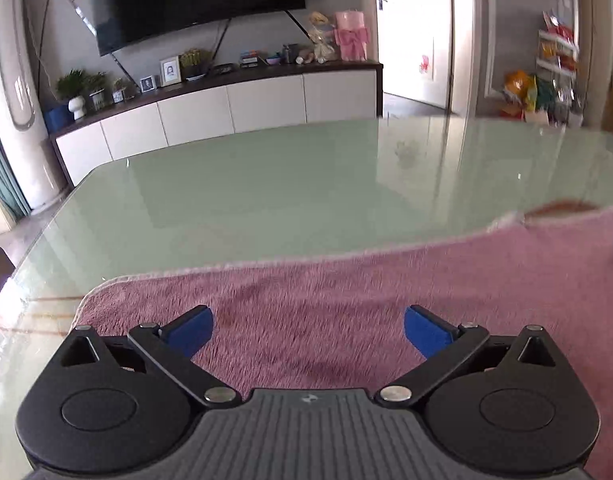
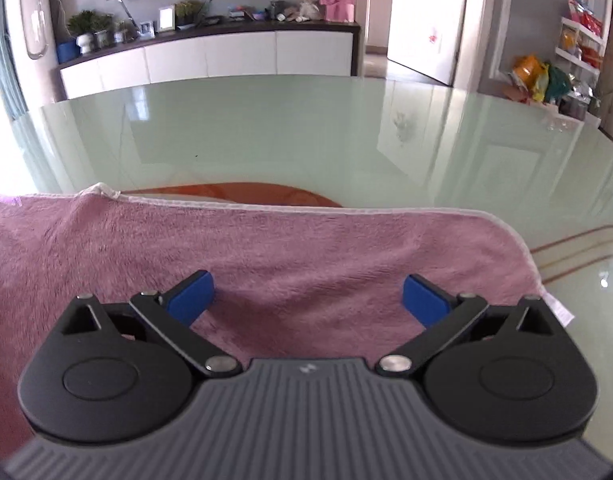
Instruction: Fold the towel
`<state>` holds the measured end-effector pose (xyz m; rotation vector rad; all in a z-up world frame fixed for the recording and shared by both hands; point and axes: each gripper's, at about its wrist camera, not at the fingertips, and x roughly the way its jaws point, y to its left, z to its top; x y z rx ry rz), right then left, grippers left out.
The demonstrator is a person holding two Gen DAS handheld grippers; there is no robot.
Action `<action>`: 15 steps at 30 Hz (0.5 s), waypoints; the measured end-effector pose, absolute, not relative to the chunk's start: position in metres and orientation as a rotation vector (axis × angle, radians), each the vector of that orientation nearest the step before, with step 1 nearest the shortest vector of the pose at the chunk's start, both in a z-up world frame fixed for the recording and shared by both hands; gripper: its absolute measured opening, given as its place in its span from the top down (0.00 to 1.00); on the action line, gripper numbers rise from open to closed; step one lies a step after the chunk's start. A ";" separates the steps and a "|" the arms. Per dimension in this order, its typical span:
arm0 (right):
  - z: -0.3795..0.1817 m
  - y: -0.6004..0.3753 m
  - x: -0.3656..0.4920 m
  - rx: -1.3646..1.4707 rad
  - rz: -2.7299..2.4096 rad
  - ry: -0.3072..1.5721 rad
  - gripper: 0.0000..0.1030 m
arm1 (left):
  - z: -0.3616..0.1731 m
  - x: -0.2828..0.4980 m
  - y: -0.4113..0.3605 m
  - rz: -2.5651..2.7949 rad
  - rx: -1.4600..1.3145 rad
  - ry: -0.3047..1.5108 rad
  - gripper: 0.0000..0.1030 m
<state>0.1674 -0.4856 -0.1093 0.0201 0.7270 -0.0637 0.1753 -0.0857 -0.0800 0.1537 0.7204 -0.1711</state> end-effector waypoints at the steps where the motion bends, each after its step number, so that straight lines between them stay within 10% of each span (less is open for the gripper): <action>1: -0.110 -0.493 0.164 0.023 -0.077 0.725 0.00 | -0.083 0.175 -0.078 -0.176 0.118 0.728 0.00; 15: -0.079 -0.508 0.140 0.083 -0.168 0.641 0.00 | -0.066 0.118 -0.007 -0.073 0.070 0.734 0.01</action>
